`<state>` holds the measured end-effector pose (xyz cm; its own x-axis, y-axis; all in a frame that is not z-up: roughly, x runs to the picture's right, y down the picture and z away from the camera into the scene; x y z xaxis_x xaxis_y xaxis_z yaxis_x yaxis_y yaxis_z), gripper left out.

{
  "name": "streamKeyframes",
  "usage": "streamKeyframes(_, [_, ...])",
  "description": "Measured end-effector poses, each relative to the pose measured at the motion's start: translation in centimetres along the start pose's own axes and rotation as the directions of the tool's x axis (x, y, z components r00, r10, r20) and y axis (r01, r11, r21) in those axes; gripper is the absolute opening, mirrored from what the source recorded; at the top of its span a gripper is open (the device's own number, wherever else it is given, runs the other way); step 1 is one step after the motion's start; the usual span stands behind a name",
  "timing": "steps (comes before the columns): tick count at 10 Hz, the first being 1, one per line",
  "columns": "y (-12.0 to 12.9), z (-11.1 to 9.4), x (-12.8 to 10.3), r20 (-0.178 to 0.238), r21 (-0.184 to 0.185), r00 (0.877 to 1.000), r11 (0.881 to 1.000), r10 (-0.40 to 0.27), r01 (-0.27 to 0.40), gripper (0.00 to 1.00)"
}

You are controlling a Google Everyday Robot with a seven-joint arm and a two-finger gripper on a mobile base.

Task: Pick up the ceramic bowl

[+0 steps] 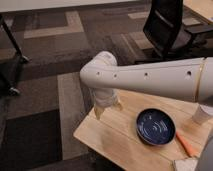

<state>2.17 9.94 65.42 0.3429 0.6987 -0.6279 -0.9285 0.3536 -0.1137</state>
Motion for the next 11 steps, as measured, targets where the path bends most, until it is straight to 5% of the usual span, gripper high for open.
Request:
streamKeyframes(2, [-0.2,0.1,0.2,-0.004,0.005,1.0,1.0,0.001,-0.001,0.65])
streamKeyframes(4, [-3.4,1.3,2.1,-0.016,0.032,0.998,0.998,0.054,-0.053,0.65])
streamKeyframes(11, [-8.4,6.1,8.6,-0.045,-0.024,0.998,0.999,-0.039,0.038,0.65])
